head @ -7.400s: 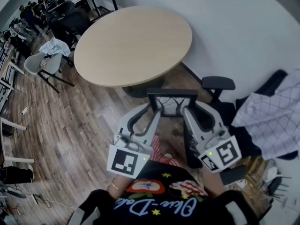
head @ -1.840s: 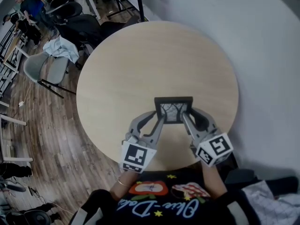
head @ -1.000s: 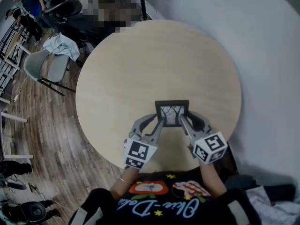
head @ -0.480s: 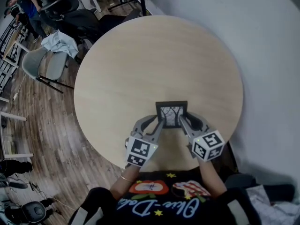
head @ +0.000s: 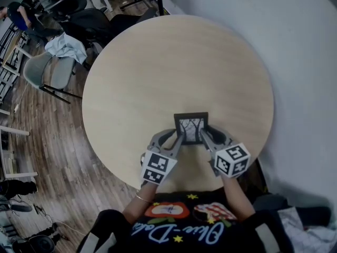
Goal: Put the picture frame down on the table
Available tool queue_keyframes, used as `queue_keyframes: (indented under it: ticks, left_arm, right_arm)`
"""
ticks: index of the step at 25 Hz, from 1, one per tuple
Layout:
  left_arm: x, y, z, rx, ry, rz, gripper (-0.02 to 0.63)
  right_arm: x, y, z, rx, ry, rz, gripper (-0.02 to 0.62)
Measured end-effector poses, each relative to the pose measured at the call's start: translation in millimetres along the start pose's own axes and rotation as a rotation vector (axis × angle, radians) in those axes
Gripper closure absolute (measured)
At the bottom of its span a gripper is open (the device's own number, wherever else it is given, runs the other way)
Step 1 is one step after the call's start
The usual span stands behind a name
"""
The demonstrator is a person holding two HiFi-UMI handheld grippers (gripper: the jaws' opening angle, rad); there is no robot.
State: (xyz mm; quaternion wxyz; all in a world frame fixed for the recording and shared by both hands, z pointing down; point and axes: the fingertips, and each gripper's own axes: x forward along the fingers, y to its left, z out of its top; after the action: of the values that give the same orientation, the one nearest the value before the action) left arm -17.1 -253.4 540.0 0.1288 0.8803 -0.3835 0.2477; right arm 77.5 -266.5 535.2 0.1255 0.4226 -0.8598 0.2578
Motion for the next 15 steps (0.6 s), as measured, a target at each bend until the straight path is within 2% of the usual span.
queue_keyframes:
  ticks: [11,15]
  left_arm:
    - [11.6,1.7,-2.6,0.002,0.013,-0.008,0.512]
    - [11.5,1.5,-2.5,0.005,0.016,-0.007,0.512]
  right_arm:
    - [9.9,-14.7,-10.2,0.068,0.036,-0.024,0.523]
    - [10.2,-14.4,-11.0,0.061,0.051,-0.035,0.523]
